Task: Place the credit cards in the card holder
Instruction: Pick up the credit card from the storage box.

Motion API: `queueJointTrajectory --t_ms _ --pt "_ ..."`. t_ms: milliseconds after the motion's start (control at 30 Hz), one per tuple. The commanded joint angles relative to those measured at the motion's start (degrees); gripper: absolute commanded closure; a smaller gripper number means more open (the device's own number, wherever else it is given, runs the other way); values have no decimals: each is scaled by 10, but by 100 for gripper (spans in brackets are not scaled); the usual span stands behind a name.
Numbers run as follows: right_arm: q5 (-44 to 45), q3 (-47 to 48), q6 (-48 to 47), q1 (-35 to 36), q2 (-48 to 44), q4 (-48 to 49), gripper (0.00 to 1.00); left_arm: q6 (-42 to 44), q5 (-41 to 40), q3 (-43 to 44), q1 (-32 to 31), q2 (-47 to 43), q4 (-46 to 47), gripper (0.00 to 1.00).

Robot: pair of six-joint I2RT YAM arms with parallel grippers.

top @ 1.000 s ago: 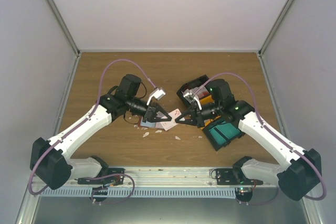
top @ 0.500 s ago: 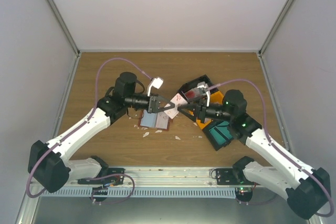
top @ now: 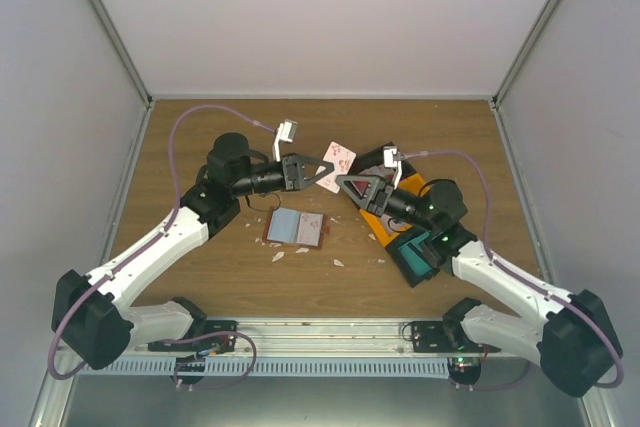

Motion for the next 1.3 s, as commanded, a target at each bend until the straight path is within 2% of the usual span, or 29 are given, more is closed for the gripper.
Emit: queueJointTrajectory --t_ms 0,133,200,333,400,533,600,733,800,900,1033,1067,1100,1200,1267 --pt "-4 -2 59 14 29 115 87 -29 -9 -8 -3 -2 55 100" --pt "0 -8 74 17 40 144 96 -25 -5 -7 -3 -1 42 100" --pt "7 -10 75 17 39 143 97 -23 -10 -12 -3 -6 36 100" --pt "19 -16 84 17 32 140 85 -17 -17 -23 -3 -19 30 100" --pt "23 -17 86 17 28 139 85 -14 -18 -25 -2 -21 28 100" --pt "45 -19 105 17 24 125 99 -6 -14 -28 -2 -21 23 100" --pt "58 -27 117 17 23 128 99 10 -16 -26 -1 -21 10 100" --pt "73 -38 134 17 24 137 89 32 -17 -29 1 -25 -7 100" --pt "70 -36 138 17 29 144 88 34 -15 -35 2 -26 -5 99" --pt "77 -40 155 18 35 149 99 32 -13 -42 2 -27 0 99" --pt "65 -47 166 18 49 181 100 35 -15 -47 3 -25 0 98" --pt "65 -49 162 18 50 182 100 37 -16 -47 3 -23 -3 95" --pt "68 -52 161 18 51 180 99 38 -19 -47 5 -22 -12 86" --pt "78 -70 146 18 45 151 99 50 -58 -41 11 -22 -69 52" --pt "89 -76 123 17 36 94 99 71 -103 -39 17 -25 -131 41"
